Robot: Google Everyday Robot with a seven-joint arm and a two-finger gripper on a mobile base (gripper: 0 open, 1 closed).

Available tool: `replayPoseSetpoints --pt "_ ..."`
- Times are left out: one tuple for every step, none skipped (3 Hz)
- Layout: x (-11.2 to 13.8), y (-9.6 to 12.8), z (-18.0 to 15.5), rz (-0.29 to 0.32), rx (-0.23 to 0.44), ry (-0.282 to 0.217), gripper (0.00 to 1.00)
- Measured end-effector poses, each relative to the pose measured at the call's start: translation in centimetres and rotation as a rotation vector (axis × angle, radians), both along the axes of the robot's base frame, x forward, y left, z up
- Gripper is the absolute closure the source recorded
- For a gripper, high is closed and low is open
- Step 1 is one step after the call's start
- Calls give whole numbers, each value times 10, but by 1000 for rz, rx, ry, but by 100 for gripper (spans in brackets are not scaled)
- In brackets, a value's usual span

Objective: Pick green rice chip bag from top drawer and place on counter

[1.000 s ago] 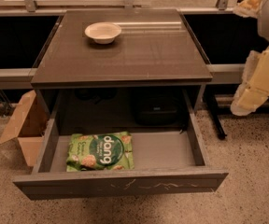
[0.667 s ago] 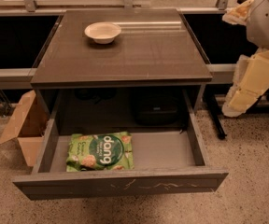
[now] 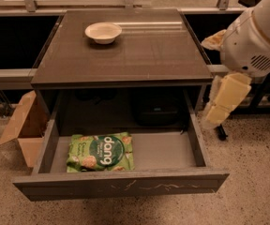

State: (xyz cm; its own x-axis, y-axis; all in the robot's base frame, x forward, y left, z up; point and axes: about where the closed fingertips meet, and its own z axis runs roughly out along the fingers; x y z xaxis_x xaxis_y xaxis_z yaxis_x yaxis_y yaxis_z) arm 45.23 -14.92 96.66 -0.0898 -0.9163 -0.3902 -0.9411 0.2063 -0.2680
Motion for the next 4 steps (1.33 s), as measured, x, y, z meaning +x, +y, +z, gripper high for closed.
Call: replayPoseSetpoints --pt "2 21 -21 20 54 31 0" --pt "3 46 -46 35 122 69 0" --pt "3 47 -47 37 122 68 0" --pt "6 58 -65 58 160 61 0"
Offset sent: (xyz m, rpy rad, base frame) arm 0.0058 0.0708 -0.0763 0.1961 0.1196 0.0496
